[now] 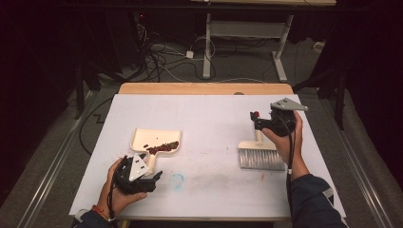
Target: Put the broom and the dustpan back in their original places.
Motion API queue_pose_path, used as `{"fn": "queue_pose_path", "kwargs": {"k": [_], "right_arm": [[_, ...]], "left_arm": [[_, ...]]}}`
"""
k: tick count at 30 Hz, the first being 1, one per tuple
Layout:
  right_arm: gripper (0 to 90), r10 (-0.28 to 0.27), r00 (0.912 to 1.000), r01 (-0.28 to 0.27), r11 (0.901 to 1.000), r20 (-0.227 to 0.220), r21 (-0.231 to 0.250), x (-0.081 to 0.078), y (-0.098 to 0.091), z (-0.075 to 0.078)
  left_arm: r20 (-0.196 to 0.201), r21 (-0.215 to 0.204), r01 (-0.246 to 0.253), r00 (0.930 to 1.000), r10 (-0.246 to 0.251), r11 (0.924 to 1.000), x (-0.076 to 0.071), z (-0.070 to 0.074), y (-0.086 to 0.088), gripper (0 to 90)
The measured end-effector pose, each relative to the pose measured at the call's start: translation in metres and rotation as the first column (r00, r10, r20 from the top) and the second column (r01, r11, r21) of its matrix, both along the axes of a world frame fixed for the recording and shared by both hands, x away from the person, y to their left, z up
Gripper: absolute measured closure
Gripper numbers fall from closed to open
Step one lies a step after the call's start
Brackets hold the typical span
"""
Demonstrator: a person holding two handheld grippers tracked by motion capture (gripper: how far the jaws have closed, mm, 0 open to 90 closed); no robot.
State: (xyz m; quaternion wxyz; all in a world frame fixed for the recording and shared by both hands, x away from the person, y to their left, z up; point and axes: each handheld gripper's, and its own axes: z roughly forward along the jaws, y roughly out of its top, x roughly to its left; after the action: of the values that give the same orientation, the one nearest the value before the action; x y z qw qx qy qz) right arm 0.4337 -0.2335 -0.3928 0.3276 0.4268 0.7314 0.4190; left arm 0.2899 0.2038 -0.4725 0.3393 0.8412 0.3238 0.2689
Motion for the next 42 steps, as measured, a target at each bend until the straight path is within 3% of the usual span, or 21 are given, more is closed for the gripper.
{"fn": "queue_pose_path", "kwargs": {"k": [14,21,38,42], "right_arm": [[16.5,0.022,0.9995,-0.023,0.9994,0.022,0.026,-0.010,0.003,0.007],[17.8,0.030,0.9983,-0.031,0.9995,0.050,0.011,-0.017,0.006,0.012],[17.2,0.096,0.9948,-0.096,0.9954,0.034,-0.005,-0.034,0.010,0.020],[17.4,0.113,0.9922,-0.111,0.9935,0.053,-0.022,-0.041,0.011,0.022]], "left_arm": [[-0.013,-0.007,0.000,0.9999,0.000,1.0000,0.003,-0.002,0.000,17.7],[-0.011,-0.015,0.006,0.9999,-0.006,0.9999,0.002,-0.001,0.000,17.7],[-0.006,-0.009,0.009,0.9999,-0.009,0.9999,0.001,-0.001,0.001,17.7],[-0.003,-0.006,0.014,0.9999,-0.014,0.9999,0.001,0.000,0.001,17.6]]}}
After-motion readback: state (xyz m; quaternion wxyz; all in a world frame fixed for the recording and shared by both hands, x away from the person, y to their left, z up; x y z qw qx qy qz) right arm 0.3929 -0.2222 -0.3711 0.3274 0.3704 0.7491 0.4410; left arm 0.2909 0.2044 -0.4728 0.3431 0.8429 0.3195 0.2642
